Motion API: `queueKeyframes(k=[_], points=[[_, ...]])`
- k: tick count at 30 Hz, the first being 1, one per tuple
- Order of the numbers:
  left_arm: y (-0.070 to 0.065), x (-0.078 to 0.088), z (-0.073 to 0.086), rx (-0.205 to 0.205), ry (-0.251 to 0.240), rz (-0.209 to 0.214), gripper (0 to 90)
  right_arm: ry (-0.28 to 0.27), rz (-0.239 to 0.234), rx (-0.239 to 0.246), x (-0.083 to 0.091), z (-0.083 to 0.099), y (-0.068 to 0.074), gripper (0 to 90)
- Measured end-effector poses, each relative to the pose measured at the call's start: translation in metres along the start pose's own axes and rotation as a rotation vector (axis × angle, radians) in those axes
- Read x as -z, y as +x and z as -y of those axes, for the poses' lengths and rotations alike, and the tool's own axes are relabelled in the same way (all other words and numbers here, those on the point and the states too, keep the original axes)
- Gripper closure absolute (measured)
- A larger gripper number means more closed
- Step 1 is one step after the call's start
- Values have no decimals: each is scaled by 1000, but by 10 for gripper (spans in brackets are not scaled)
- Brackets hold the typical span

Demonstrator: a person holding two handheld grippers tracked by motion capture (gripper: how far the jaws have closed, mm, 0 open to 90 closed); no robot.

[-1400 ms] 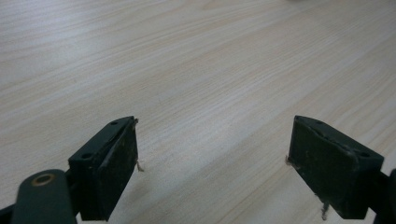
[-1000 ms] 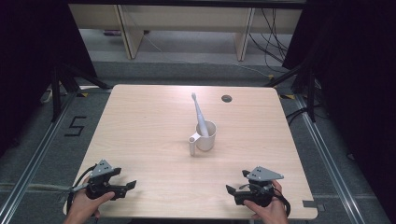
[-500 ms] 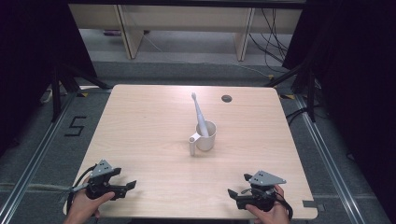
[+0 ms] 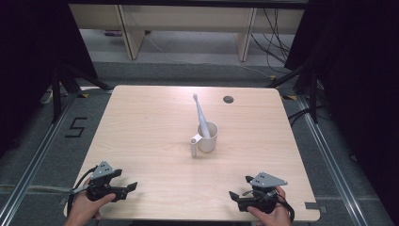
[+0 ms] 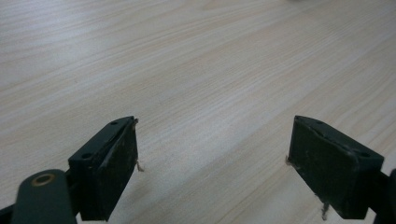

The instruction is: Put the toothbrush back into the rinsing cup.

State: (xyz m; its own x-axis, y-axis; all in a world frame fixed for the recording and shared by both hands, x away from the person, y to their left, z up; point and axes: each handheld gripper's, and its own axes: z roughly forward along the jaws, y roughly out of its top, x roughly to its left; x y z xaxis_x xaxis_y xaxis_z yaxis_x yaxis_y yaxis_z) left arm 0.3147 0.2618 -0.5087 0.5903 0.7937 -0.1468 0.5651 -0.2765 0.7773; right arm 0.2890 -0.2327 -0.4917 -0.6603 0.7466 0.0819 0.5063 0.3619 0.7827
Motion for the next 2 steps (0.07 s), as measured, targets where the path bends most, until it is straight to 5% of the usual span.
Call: queueKeyframes(k=[2], points=[[0,0,0,0,4,0,152,0,-17,-4,-1,0,0,168]])
